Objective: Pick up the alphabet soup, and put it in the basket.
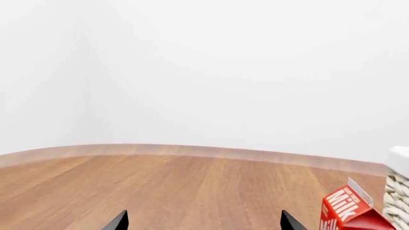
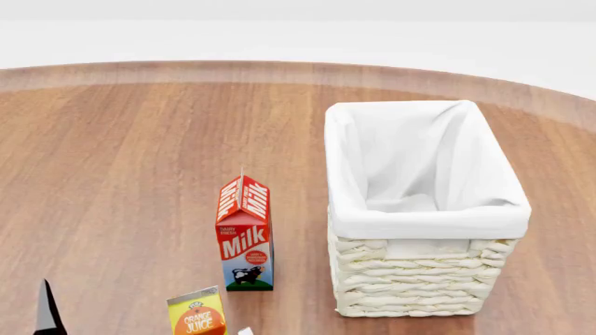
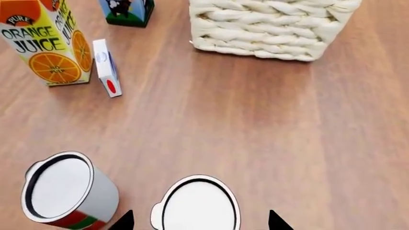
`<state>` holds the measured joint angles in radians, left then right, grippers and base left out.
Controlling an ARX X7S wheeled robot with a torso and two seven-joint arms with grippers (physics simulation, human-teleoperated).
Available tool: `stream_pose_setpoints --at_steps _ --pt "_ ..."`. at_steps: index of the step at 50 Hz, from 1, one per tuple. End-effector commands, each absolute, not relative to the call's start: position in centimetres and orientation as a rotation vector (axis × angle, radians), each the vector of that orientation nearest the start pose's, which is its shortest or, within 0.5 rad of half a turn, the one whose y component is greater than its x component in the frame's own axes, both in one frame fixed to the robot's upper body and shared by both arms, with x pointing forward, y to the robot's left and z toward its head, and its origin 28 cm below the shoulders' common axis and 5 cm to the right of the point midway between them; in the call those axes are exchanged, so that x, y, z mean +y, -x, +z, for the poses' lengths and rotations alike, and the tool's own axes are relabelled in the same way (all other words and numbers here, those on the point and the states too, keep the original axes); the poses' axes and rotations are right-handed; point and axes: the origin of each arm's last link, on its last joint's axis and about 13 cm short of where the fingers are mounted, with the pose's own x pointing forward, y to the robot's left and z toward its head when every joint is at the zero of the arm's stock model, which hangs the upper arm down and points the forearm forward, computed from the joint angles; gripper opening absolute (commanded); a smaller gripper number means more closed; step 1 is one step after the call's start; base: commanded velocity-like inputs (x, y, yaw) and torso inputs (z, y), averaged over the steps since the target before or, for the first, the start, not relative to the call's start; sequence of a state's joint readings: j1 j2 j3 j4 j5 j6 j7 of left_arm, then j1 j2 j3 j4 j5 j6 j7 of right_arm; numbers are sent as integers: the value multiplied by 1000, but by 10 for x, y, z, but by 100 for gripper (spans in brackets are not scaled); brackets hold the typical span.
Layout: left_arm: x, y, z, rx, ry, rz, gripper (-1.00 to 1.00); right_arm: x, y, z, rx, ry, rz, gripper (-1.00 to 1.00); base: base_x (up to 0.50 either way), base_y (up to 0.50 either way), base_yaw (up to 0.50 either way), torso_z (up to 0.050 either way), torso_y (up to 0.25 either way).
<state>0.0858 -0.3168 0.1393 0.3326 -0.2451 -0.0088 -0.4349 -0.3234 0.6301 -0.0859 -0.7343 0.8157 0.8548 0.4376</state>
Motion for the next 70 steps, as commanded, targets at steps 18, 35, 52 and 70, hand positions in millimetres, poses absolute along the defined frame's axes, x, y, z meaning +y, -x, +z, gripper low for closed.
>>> stream_pose_setpoints --at_steps 18,35,52,70 --pt "234 -180 68 -209 4 192 100 -140 -104 57 676 44 163 100 0 0 0 0 0" --pt "234 -180 70 -214 6 193 100 -141 -108 52 688 41 162 100 0 0 0 0 0" --pt "235 -180 70 -216 8 198 100 -140 -113 42 711 30 183 100 0 0 0 0 0" --pt "236 -177 71 -220 12 200 100 -140 -115 36 732 24 185 100 0 0 0 0 0"
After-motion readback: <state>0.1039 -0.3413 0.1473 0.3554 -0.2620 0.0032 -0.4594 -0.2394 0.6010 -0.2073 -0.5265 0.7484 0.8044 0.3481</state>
